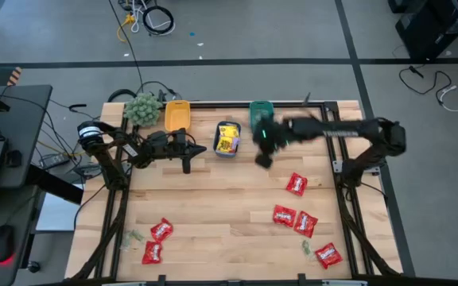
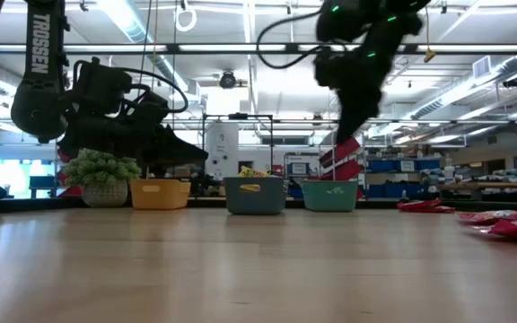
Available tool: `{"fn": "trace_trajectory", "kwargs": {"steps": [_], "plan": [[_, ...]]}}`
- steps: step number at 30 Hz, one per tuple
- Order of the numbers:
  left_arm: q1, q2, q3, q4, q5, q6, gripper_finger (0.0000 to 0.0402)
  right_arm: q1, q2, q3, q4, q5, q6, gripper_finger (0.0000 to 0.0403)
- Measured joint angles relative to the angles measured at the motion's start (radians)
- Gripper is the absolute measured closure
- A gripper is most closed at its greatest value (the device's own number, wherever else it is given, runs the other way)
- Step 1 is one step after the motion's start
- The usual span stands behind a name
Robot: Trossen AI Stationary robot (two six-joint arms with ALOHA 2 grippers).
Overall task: Sort candy
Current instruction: Put the green gummy into the green bin
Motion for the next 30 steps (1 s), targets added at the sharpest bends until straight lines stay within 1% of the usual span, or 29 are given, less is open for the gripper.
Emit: {"fn": "trace_trajectory", "kwargs": {"steps": [4,7,11,14,17,20,25,27,30], "plan": [[-0.001,0.000,0.000,0.000,0.013,0.000,0.0401,0.252,-0.098,-0.165,0.045,0.012,0.226,0.0400],[-0.001,0.000,0.000,0.000,0.014,0.000,0.0401,0.461,-0.149,-0.249,0.080,0.013,0.439,0.0402],[-0.001,0.000,0.000,0.000,0.015,0.000,0.0401,0.699,-0.168,-0.288,0.118,0.041,0.790,0.0392],[-0.001,0.000,0.000,0.000,0.015,-0.006,0.0401,0.825,-0.156,-0.288,0.116,0.038,1.091,0.0374],[-0.001,0.000,0.000,0.000,0.016,-0.013,0.0401,0.913,-0.137,-0.287,0.114,-0.008,1.333,0.0347],[-0.004,0.000,0.000,-0.009,0.041,0.006,0.0401,0.963,-0.108,-0.287,0.112,-0.081,1.456,0.0313],[-0.049,0.000,0.005,-0.009,0.133,0.034,0.0401,0.993,-0.051,-0.287,0.116,-0.165,1.505,0.0264],[-0.075,0.000,0.013,-0.007,0.145,0.046,0.0401,0.994,-0.028,-0.287,0.119,-0.212,1.505,0.0254],[-0.115,0.000,0.027,-0.021,0.148,0.076,0.0401,0.996,0.009,-0.287,0.141,-0.268,1.505,0.0249]]}}
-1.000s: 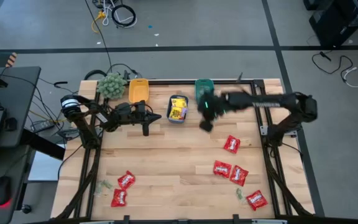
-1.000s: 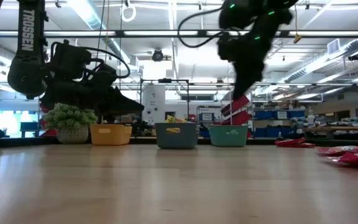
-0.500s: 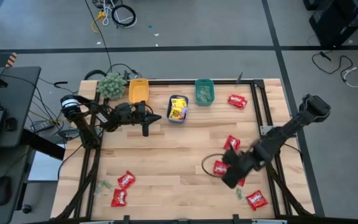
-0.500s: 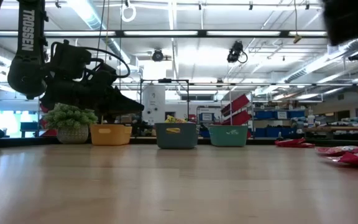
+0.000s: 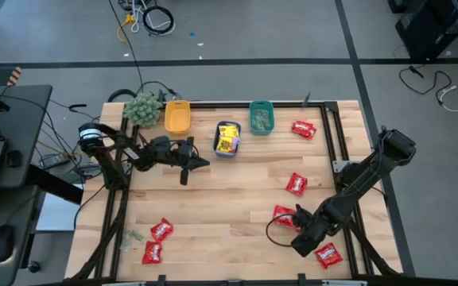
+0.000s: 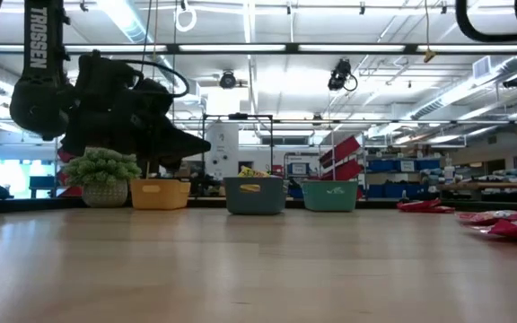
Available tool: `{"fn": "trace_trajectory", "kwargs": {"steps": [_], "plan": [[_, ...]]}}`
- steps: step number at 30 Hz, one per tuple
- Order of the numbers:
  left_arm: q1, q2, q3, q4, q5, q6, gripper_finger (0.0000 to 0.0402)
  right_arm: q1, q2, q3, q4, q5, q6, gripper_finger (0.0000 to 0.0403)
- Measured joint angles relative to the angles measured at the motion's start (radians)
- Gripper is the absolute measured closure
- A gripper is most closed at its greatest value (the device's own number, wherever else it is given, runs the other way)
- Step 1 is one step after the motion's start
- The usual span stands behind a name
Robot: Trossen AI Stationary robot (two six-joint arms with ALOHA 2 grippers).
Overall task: Sort candy
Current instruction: Put the green gummy into the green bin
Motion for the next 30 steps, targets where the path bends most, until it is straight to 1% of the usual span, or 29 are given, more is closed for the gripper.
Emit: {"fn": "trace_trajectory", "kwargs": {"steps": [5,9,12,15,16,19,22,25,27,30], "plan": [[-0.034,0.000,0.029,-0.034,0.000,0.007,0.0401,0.000,0.057,0.000,0.069,-0.038,-0.038,0.0256],[-0.038,0.000,0.038,-0.059,0.000,0.007,0.0401,0.000,0.101,0.000,0.107,-0.044,-0.073,0.0274],[-0.038,0.000,0.038,-0.064,0.000,0.005,0.0401,0.000,0.117,0.001,0.119,-0.051,-0.105,0.0310],[-0.038,-0.024,0.038,-0.094,0.000,0.007,0.0401,-0.008,0.112,0.001,0.120,-0.054,-0.147,0.0375],[-0.038,-0.037,0.038,-0.115,-0.001,0.011,0.0401,-0.014,0.104,0.001,0.120,-0.054,-0.163,0.0388],[-0.038,-0.099,0.038,-0.212,-0.006,0.035,0.0401,-0.045,0.068,0.001,0.118,-0.044,-0.201,0.0392],[-0.038,-0.180,0.038,-0.316,-0.013,0.062,0.0401,-0.095,0.011,0.001,0.102,0.021,-0.295,0.0400],[-0.038,-0.280,0.038,-0.438,-0.034,0.090,0.0401,-0.186,-0.058,0.001,0.054,0.138,-0.418,0.0400],[-0.038,-0.351,0.038,-0.538,-0.048,0.108,0.0401,-0.278,-0.105,0.001,0.005,0.210,-0.497,0.0402],[-0.040,-0.453,0.061,-0.740,-0.086,0.145,0.0401,-0.474,-0.156,0.001,-0.026,0.334,-0.647,0.0402]]}}
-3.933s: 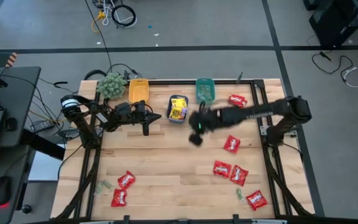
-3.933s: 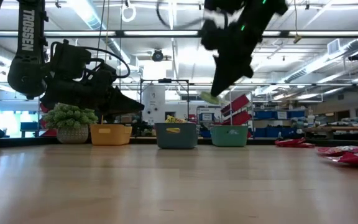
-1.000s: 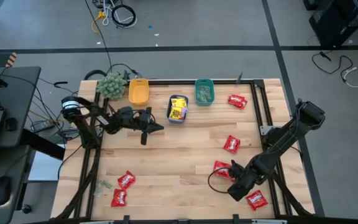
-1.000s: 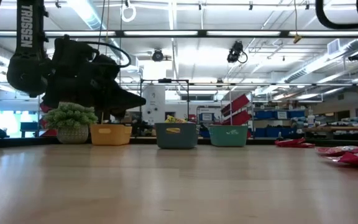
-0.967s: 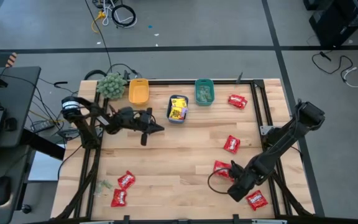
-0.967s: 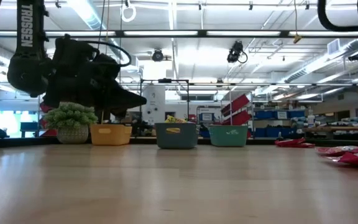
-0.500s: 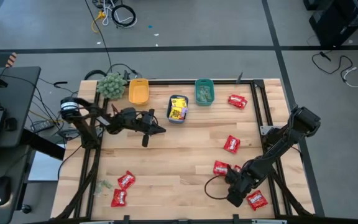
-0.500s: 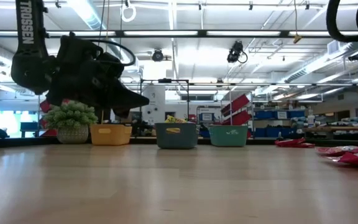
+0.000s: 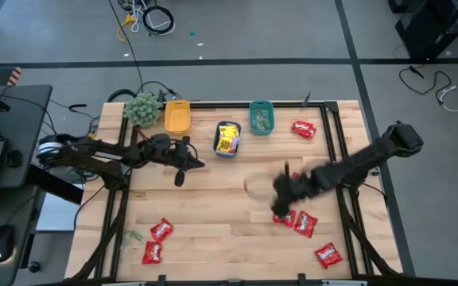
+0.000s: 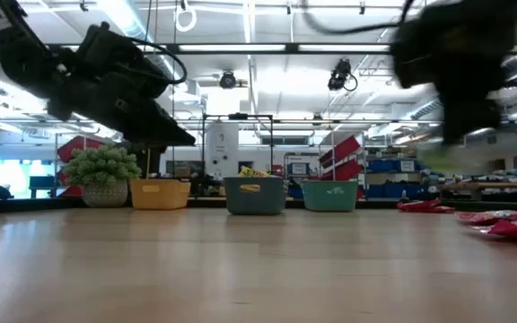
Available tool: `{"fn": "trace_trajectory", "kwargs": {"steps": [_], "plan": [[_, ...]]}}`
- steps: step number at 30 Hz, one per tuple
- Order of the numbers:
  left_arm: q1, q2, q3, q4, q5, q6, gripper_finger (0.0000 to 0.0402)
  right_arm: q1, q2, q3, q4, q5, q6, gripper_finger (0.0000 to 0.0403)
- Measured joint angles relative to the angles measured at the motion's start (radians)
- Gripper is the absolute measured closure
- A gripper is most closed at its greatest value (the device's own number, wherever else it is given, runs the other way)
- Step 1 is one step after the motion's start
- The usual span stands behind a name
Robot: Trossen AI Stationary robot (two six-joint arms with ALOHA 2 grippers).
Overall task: Sort candy
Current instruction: Put the green gummy into the green bin
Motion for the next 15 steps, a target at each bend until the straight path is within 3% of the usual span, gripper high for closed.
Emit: {"fn": "trace_trajectory", "kwargs": {"steps": [3,7,12,15], "plan": [[-0.018,-0.079,0.052,-0.204,-0.063,0.042,0.0401,-0.220,-0.015,0.000,0.061,0.064,-0.196,0.0402],[-0.046,-0.137,0.133,-0.439,-0.140,0.072,0.0401,-0.507,-0.010,0.025,0.173,0.066,-0.426,0.0402],[-0.073,-0.150,0.194,-0.563,-0.184,0.069,0.0401,-0.784,0.041,0.111,0.213,0.041,-0.598,0.0403],[-0.090,-0.150,0.200,-0.580,-0.187,0.028,0.0401,-0.883,0.127,0.163,0.229,0.002,-0.665,0.0403]]}}
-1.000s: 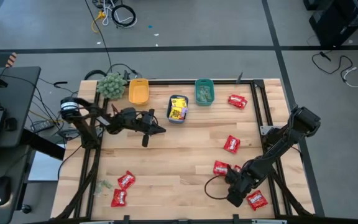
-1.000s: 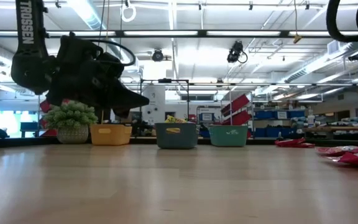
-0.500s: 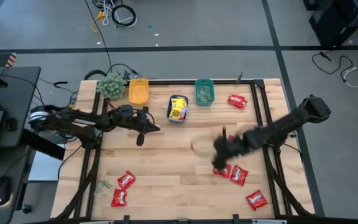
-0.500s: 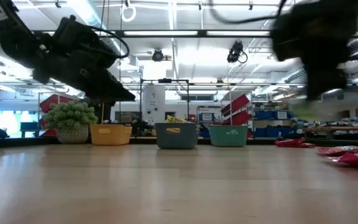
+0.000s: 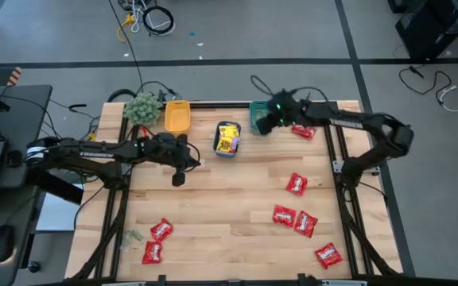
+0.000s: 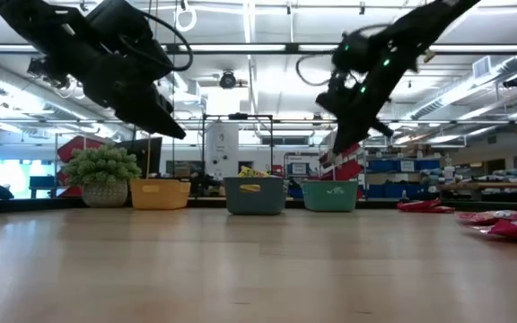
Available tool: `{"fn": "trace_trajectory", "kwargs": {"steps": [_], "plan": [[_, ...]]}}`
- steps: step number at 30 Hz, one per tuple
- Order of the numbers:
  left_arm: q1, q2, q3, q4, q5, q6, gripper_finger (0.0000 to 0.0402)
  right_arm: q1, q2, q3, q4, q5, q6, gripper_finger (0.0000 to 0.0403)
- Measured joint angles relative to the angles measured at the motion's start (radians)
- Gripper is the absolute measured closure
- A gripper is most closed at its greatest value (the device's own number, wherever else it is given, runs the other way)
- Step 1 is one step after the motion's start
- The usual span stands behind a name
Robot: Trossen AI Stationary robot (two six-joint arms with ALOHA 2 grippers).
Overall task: Sort candy
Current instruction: Put the green gummy into the green bin
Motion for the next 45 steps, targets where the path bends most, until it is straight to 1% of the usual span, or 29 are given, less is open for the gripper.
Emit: {"fn": "trace_trajectory", "kwargs": {"steps": [3,6,9,12,15,21,23,24,25,27,29,31,32,35,37,39,41,43,45], "plan": [[-0.015,0.000,0.000,-0.030,-0.011,-0.045,0.0401,-0.037,0.111,0.072,-0.018,-0.043,-0.063,0.0403],[-0.031,0.000,0.000,-0.091,-0.047,-0.091,0.0401,-0.065,0.202,0.147,-0.073,-0.049,-0.081,0.0403],[-0.052,0.000,0.000,-0.126,-0.064,-0.136,0.0401,-0.088,0.267,0.209,-0.114,-0.041,-0.095,0.0402],[-0.079,0.000,0.000,-0.152,-0.064,-0.176,0.0401,-0.097,0.306,0.241,-0.140,-0.038,-0.114,0.0391],[-0.110,-0.006,0.000,-0.197,-0.064,-0.222,0.0401,-0.095,0.321,0.252,-0.150,-0.039,-0.138,0.0364],[-0.178,-0.064,0.001,-0.306,-0.072,-0.342,0.0401,-0.090,0.286,0.252,-0.158,-0.040,-0.185,0.0277],[-0.205,-0.092,0.019,-0.388,-0.083,-0.386,0.0401,-0.089,0.257,0.253,-0.165,-0.041,-0.233,0.0255],[-0.222,-0.102,0.036,-0.439,-0.090,-0.406,0.0401,-0.085,0.242,0.253,-0.179,-0.041,-0.255,0.0252],[-0.243,-0.112,0.055,-0.498,-0.099,-0.428,0.0401,-0.080,0.225,0.253,-0.195,-0.041,-0.279,0.0253],[-0.294,-0.119,0.097,-0.631,-0.115,-0.479,0.0401,-0.059,0.187,0.253,-0.222,-0.034,-0.326,0.0276],[-0.359,-0.117,0.139,-0.730,-0.134,-0.552,0.0401,-0.029,0.148,0.246,-0.229,-0.002,-0.349,0.0321],[-0.430,-0.112,0.175,-0.785,-0.136,-0.625,0.0401,0.006,0.111,0.213,-0.195,0.016,-0.374,0.0374],[-0.469,-0.106,0.192,-0.802,-0.134,-0.665,0.0401,0.023,0.094,0.192,-0.173,0.016,-0.386,0.0388],[-0.580,-0.085,0.232,-0.840,-0.131,-0.784,0.0401,0.075,0.042,0.120,-0.103,0.009,-0.384,0.0389],[-0.657,-0.069,0.247,-0.834,-0.130,-0.865,0.0401,0.115,0.008,0.064,-0.054,0.001,-0.367,0.0394],[-0.730,-0.050,0.250,-0.831,-0.128,-0.939,0.0401,0.159,-0.020,0.002,0.028,-0.001,-0.349,0.0400],[-0.797,-0.025,0.253,-0.828,-0.121,-1.008,0.0401,0.205,-0.046,-0.059,0.116,-0.003,-0.331,0.0398],[-0.855,0.003,0.253,-0.826,-0.084,-1.061,0.0401,0.249,-0.066,-0.105,0.208,-0.006,-0.313,0.0394],[-0.904,0.034,0.253,-0.821,-0.040,-1.099,0.0400,0.289,-0.080,-0.140,0.264,-0.007,-0.304,0.0394]]}}
